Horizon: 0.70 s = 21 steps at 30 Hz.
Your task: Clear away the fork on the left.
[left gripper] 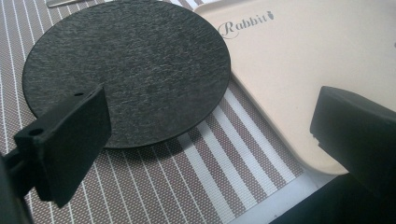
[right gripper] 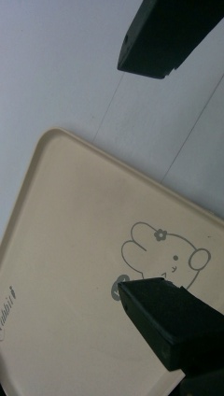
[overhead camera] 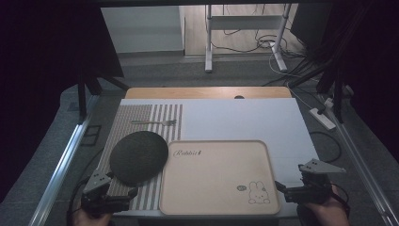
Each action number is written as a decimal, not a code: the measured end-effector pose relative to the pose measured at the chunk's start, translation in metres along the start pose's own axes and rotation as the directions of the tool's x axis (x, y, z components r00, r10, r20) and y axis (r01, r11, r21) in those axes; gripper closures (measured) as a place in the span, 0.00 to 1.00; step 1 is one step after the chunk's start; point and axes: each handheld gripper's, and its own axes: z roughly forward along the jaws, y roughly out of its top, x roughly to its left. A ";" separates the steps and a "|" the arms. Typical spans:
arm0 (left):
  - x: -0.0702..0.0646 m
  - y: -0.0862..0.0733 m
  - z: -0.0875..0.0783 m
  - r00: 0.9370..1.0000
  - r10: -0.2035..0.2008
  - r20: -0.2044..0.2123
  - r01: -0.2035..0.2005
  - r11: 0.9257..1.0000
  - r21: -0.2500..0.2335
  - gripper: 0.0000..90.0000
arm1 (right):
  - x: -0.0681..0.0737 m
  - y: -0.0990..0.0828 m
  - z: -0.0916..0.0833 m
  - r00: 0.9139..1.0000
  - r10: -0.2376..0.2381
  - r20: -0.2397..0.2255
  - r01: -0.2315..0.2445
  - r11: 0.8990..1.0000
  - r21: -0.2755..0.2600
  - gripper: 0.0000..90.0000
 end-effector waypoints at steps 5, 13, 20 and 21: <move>0.003 0.001 0.001 1.000 -0.018 0.011 0.018 1.000 -0.001 0.00 | 0.000 -0.001 -0.001 1.000 0.010 0.003 -0.010 1.000 0.003 0.00; 0.004 0.001 0.002 0.999 -0.023 0.030 0.023 1.000 0.007 0.00 | 0.001 0.000 0.001 1.000 -0.006 -0.001 0.006 1.000 0.020 0.00; 0.006 0.001 0.003 0.999 -0.028 0.046 0.027 0.999 0.017 0.01 | 0.000 0.000 0.002 1.000 -0.006 -0.014 0.007 1.000 0.024 0.00; 0.006 0.001 0.003 0.998 -0.028 0.049 0.028 0.999 0.019 0.01 | 0.000 0.000 0.002 1.000 -0.006 -0.014 0.007 1.000 0.024 0.00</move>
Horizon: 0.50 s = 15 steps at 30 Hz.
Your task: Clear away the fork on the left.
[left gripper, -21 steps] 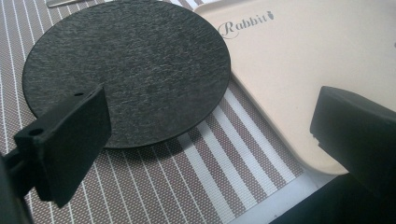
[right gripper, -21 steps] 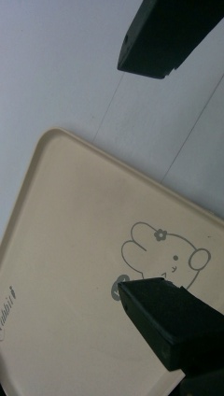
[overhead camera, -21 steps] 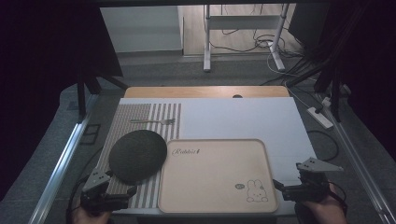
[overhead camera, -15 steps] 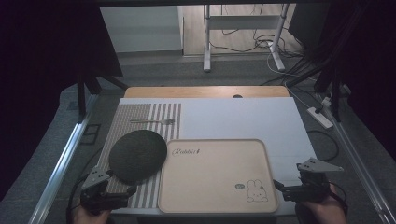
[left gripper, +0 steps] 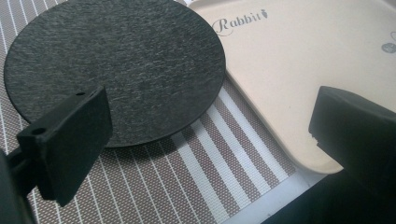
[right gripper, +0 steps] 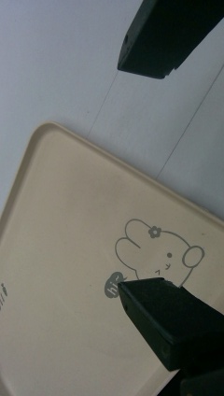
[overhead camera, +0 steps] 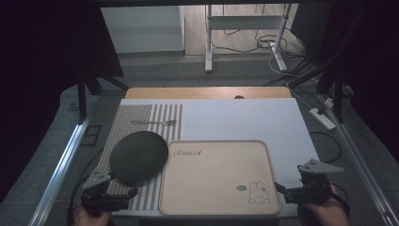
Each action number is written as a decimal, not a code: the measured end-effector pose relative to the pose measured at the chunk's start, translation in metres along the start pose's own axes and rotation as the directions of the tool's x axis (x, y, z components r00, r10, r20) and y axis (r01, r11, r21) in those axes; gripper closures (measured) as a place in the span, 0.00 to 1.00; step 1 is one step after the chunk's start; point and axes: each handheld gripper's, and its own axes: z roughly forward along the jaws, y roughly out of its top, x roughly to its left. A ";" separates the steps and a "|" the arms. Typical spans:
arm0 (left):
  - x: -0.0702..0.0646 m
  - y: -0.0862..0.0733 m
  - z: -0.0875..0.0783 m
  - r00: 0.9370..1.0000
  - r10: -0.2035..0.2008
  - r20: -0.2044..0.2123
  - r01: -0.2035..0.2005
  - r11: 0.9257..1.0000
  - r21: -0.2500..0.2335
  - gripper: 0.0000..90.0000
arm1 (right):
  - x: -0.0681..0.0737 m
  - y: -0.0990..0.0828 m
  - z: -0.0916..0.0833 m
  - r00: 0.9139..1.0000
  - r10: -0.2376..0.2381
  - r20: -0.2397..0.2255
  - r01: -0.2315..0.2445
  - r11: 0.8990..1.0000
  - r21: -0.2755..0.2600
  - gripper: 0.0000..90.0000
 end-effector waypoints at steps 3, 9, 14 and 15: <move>0.000 0.000 0.001 1.000 -0.003 0.008 0.003 1.000 0.008 0.01 | 0.000 0.000 0.000 1.000 0.003 -0.003 -0.003 1.000 0.001 0.00; 0.001 0.001 0.002 1.000 -0.007 0.023 0.007 1.000 0.020 0.00 | 0.000 0.001 0.001 1.000 0.001 -0.006 -0.001 1.000 0.004 0.00; 0.004 0.003 0.005 0.998 -0.021 0.051 0.020 1.000 0.018 0.00 | 0.000 0.001 0.001 1.000 -0.001 -0.008 0.002 1.000 0.009 0.00; 0.005 0.004 0.006 0.999 -0.020 0.050 0.019 1.000 0.018 0.00 | 0.000 0.001 0.002 1.000 -0.002 -0.008 0.002 1.000 0.009 0.00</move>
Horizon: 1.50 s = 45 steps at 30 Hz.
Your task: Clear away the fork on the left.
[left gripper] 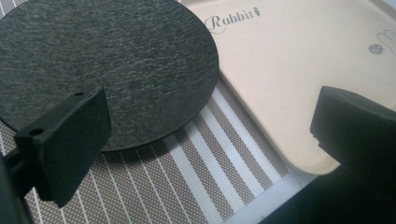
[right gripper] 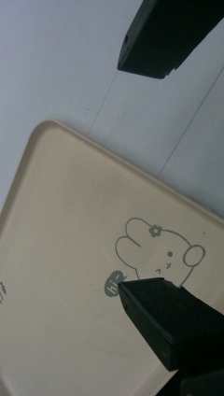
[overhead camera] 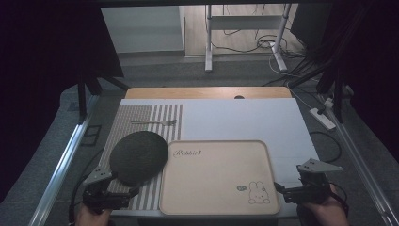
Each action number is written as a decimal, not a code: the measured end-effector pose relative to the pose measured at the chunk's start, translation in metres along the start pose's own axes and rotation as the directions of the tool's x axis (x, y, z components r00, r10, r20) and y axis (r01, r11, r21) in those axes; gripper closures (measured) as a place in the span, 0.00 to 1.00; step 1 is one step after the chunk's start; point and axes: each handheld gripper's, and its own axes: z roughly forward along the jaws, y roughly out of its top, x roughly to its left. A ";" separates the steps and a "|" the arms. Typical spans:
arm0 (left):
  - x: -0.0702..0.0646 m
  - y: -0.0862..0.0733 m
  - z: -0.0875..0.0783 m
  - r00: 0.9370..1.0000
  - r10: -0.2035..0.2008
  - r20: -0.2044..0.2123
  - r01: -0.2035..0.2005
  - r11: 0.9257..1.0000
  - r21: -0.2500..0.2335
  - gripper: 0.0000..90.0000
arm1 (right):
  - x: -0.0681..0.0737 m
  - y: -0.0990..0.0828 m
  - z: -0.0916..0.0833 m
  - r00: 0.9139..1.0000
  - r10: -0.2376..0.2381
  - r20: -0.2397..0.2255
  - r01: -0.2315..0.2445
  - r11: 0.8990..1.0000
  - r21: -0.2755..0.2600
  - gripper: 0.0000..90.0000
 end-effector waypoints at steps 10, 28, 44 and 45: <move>0.005 0.005 0.007 1.000 0.021 -0.017 -0.021 1.000 -0.010 0.00 | 0.000 0.000 0.000 1.000 -0.005 0.002 0.005 1.000 0.003 0.00; 0.025 0.023 0.028 1.000 0.029 0.001 -0.029 1.000 -0.005 0.00 | 0.002 -0.001 0.000 1.000 -0.015 0.011 0.014 1.000 0.020 0.00; 0.042 0.043 0.052 0.999 0.050 -0.014 -0.049 0.998 0.029 0.00 | 0.002 -0.003 -0.001 1.000 -0.019 0.010 0.019 0.999 0.030 0.00; 0.044 0.045 0.053 0.999 0.051 -0.016 -0.050 0.998 0.030 0.00 | 0.002 -0.003 -0.001 1.000 -0.020 0.009 0.019 0.999 0.030 0.00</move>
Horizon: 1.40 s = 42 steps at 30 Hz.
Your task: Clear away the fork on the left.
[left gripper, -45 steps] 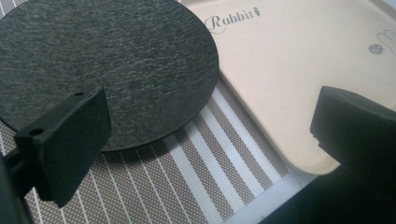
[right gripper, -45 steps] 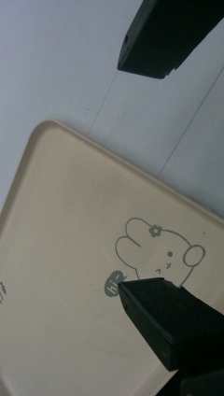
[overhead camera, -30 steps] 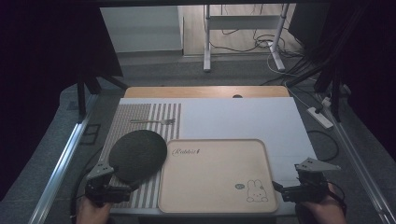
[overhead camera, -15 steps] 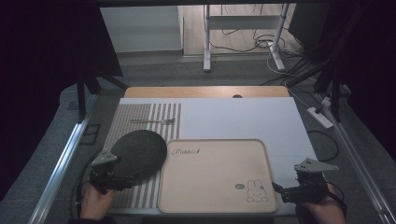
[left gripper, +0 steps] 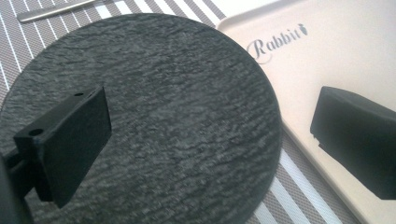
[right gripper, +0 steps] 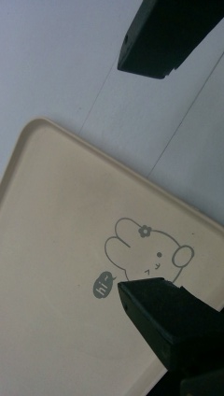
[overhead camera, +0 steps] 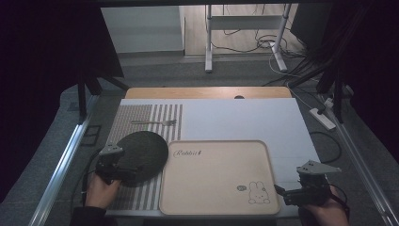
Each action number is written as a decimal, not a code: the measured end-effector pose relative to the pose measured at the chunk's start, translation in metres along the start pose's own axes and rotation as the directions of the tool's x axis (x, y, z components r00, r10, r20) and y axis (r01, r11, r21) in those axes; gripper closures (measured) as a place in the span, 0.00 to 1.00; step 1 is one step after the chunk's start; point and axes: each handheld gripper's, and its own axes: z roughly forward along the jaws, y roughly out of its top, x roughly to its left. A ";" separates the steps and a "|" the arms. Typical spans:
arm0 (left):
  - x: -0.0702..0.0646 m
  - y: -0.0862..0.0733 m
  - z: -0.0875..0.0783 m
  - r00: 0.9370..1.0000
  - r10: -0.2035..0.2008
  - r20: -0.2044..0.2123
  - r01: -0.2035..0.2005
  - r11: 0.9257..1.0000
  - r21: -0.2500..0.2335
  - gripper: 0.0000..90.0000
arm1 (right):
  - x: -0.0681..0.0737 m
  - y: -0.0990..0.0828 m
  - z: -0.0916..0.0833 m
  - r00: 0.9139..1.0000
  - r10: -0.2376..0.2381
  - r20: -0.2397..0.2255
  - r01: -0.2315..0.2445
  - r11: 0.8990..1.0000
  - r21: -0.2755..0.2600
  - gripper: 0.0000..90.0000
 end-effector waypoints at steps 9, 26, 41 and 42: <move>0.013 0.016 0.010 0.999 -0.032 -0.012 0.032 0.999 -0.005 0.00 | 0.000 -0.001 -0.001 1.000 0.002 0.003 -0.002 1.000 0.001 0.00; 0.039 0.040 0.034 0.998 -0.067 -0.020 0.067 0.997 0.030 0.00 | 0.001 -0.001 0.000 1.000 -0.002 0.006 0.002 1.000 0.009 0.00; 0.062 0.062 0.061 0.999 -0.026 -0.038 0.029 0.996 0.089 0.00 | 0.001 -0.001 0.001 1.000 -0.007 0.003 0.007 1.000 0.018 0.00; 0.064 0.064 0.062 0.999 -0.025 -0.041 0.029 0.996 0.086 0.00 | 0.001 -0.001 0.001 1.000 -0.007 0.003 0.007 1.000 0.018 0.00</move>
